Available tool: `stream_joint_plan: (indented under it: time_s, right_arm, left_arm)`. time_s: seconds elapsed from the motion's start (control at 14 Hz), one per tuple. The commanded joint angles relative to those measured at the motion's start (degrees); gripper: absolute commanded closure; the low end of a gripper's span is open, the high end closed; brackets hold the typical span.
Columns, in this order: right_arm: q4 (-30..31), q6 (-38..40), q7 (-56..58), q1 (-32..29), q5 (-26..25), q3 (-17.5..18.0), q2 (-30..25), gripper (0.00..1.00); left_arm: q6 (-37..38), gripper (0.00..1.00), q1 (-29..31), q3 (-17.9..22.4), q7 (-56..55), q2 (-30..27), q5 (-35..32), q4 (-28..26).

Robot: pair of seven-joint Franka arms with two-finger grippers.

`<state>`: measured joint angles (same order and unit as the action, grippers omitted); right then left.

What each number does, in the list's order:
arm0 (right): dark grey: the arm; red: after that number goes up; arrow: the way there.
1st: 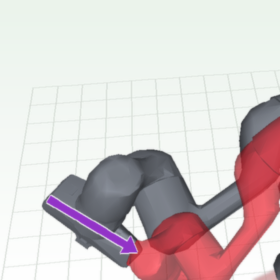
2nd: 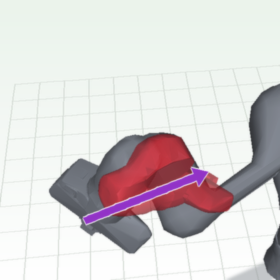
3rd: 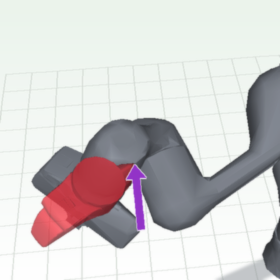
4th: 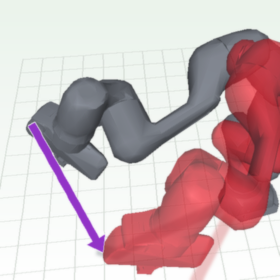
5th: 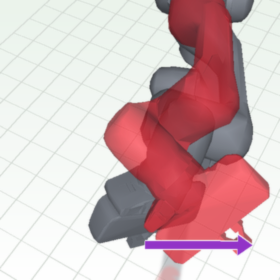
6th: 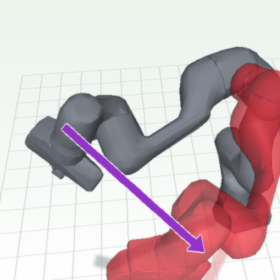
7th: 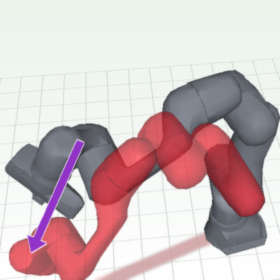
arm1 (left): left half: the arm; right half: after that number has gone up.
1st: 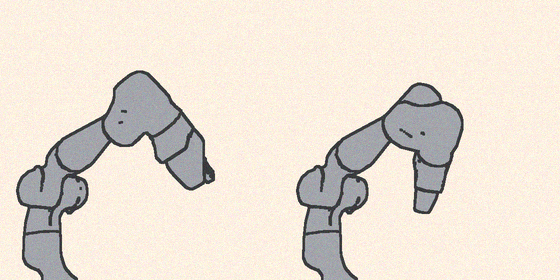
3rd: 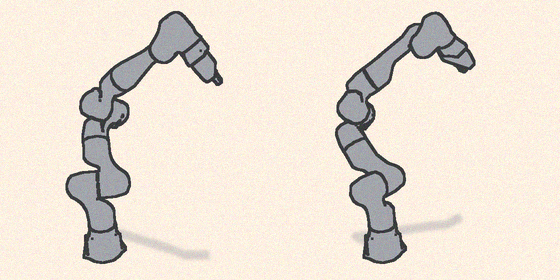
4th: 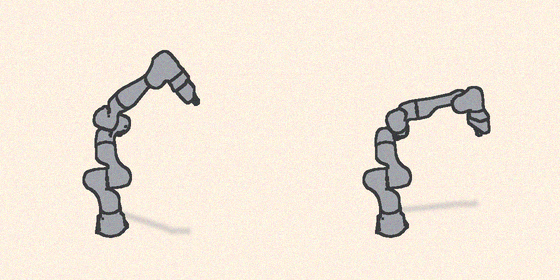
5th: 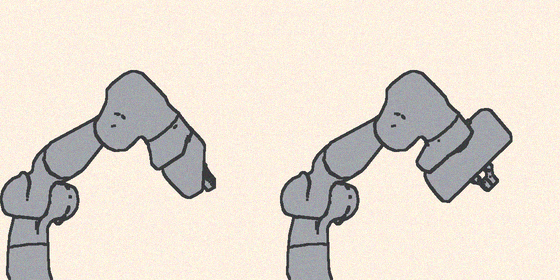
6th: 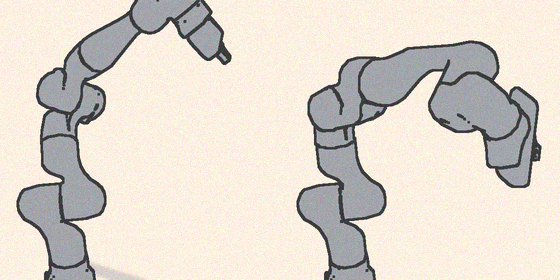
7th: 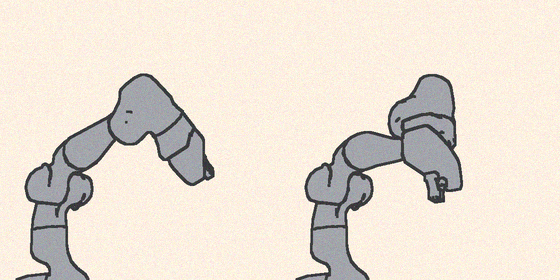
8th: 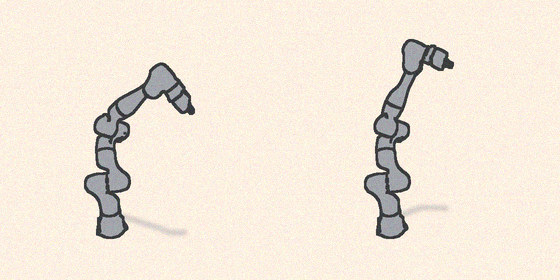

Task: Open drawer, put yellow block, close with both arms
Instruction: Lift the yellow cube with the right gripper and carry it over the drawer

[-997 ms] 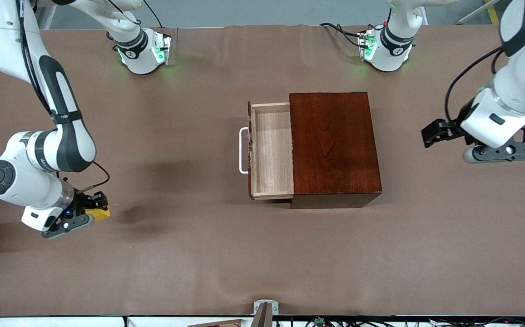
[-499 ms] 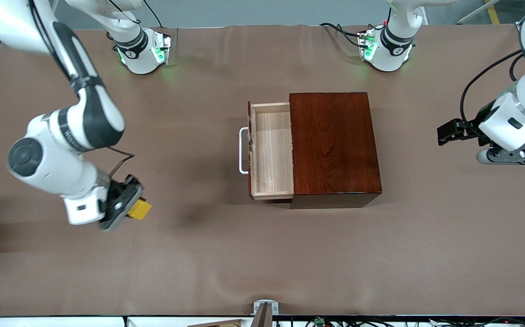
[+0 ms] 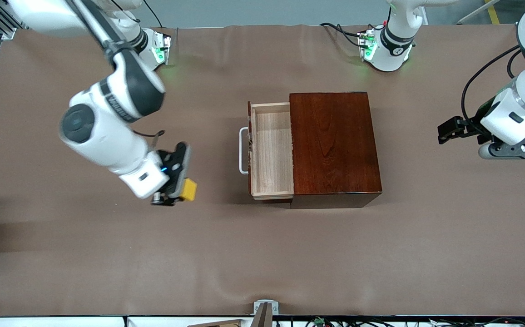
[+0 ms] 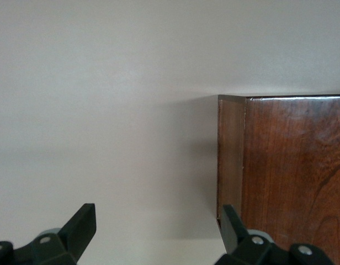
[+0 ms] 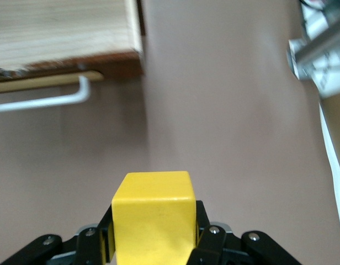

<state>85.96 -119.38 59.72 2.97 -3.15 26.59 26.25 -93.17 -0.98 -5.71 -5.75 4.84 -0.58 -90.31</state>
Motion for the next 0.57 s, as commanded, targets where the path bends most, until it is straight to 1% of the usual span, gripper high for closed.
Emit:
stream_joint_plan:
  time_s: [0.0,0.14,0.21,0.36,0.5]
  right_arm:
    - [-2.28,3.08,-0.03,7.99,-5.10,-0.48,0.38,1.00]
    - [-4.39,5.63,-3.10,11.43,-5.64,-0.66,1.52,1.00]
    - [-5.09,5.99,-4.07,13.01,-6.25,-0.66,2.22,1.00]
    - [-5.54,6.08,-6.88,16.26,-7.04,-0.66,2.84,1.00]
    - [-5.71,6.00,-8.65,20.04,-10.28,-0.66,4.15,1.00]
  left_arm:
    - [-1.22,0.00,-0.78,1.14,0.92,-1.85,1.37,-1.98]
    - [-1.22,0.00,-1.56,1.57,1.00,-1.76,1.54,-1.89]
    - [-1.13,0.00,-2.61,2.62,1.00,-1.76,1.63,-1.63]
    - [-1.04,0.00,-3.24,3.07,1.00,-1.76,1.54,-1.36]
    - [-0.96,0.00,-2.80,3.07,1.00,-1.67,1.63,-1.27]
